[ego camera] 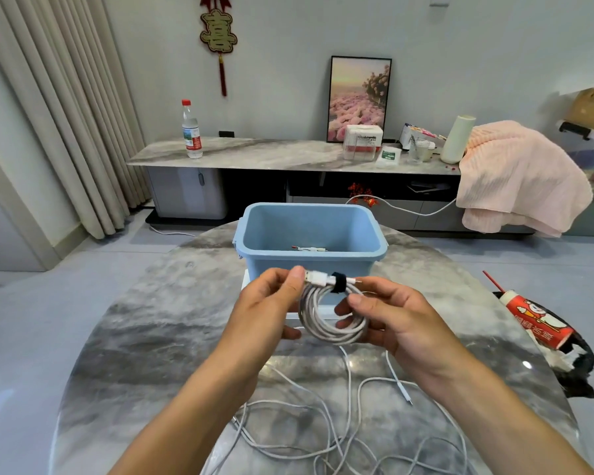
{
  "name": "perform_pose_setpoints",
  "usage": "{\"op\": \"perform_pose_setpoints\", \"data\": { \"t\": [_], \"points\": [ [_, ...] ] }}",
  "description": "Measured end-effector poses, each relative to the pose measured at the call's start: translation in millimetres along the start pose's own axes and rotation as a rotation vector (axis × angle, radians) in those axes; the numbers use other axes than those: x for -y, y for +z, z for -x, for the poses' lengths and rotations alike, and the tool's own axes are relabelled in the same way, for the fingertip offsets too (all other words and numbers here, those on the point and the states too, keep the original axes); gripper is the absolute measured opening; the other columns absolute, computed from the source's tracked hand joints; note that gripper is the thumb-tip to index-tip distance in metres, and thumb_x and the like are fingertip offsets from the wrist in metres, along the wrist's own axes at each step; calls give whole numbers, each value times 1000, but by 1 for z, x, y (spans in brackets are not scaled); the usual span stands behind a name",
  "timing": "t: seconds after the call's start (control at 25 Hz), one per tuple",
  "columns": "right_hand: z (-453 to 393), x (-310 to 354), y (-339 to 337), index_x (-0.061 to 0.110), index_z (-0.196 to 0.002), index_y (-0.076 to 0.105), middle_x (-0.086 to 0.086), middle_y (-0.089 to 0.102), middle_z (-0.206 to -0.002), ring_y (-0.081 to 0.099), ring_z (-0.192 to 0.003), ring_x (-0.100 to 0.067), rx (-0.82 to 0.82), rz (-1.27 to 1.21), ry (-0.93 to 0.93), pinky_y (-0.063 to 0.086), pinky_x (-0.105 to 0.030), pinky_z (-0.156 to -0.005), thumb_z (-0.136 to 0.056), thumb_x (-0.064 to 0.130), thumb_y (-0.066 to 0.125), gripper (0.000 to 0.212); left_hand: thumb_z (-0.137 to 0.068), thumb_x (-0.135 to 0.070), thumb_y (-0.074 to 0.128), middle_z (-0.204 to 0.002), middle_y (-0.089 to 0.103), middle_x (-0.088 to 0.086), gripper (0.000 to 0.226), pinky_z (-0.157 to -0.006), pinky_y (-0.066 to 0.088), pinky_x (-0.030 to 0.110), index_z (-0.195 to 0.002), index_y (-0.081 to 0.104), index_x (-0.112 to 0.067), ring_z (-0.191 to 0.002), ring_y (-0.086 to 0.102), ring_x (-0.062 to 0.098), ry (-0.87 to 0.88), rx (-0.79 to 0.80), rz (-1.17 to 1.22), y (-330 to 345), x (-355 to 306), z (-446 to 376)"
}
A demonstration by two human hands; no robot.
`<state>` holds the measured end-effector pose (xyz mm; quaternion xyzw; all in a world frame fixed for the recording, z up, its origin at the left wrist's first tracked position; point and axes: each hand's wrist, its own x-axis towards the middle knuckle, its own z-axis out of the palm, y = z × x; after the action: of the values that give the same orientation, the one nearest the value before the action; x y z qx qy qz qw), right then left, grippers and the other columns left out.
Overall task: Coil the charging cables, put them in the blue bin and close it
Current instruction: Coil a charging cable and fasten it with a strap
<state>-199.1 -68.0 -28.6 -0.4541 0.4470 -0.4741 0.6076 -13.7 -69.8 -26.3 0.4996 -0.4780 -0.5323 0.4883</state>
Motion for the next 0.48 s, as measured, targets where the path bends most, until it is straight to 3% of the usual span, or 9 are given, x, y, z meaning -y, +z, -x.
{"op": "perform_pose_setpoints", "data": {
  "t": [0.16, 0.24, 0.32, 0.4, 0.48],
  "points": [
    [-17, 26, 12, 7, -102, 71, -15, 71, -89, 69, -70, -20, -92, -199, -5, 61, -33, -63, -80, 20, 70, 26, -99, -39, 49, -104, 69, -4, 25, -73, 51, 33, -98, 67, -22, -98, 64, 14, -76, -163, 84, -7, -5, -5],
    [-49, 47, 21, 7, -111, 65, -16, 68, -98, 69, -81, -23, -199, -259, 52, 62, -36, -72, -90, 31, 65, 31, -99, -39, 50, -106, 68, -4, 22, -80, 50, 37, -99, 66, -24, -99, 62, 14, -81, -191, 88, -7, -6, -6],
    [-76, 60, 27, 13, -108, 56, -13, 58, -97, 64, -86, -26, -317, -127, 114, 59, -42, -84, -95, 42, 59, 32, -98, -38, 52, -109, 67, -4, 18, -88, 50, 41, -99, 65, -26, -102, 60, 14, -106, -195, 75, -7, -6, -4],
    [-77, 42, 23, 16, -96, 57, -10, 59, -98, 64, -82, -27, -372, 159, 55, 60, -41, -81, -96, 37, 58, 21, -97, -37, 55, -111, 66, -5, 14, -92, 49, 41, -99, 64, -27, -104, 60, 13, -118, -186, 82, -11, -9, -4],
    [-58, 5, 11, 16, -88, 65, -12, 69, -99, 65, -73, -25, -297, 374, 9, 59, -42, -75, -96, 27, 60, 15, -96, -35, 56, -112, 66, -6, 12, -92, 49, 39, -101, 65, -28, -103, 61, 11, -87, -193, 98, -16, -12, -5]
  ]
}}
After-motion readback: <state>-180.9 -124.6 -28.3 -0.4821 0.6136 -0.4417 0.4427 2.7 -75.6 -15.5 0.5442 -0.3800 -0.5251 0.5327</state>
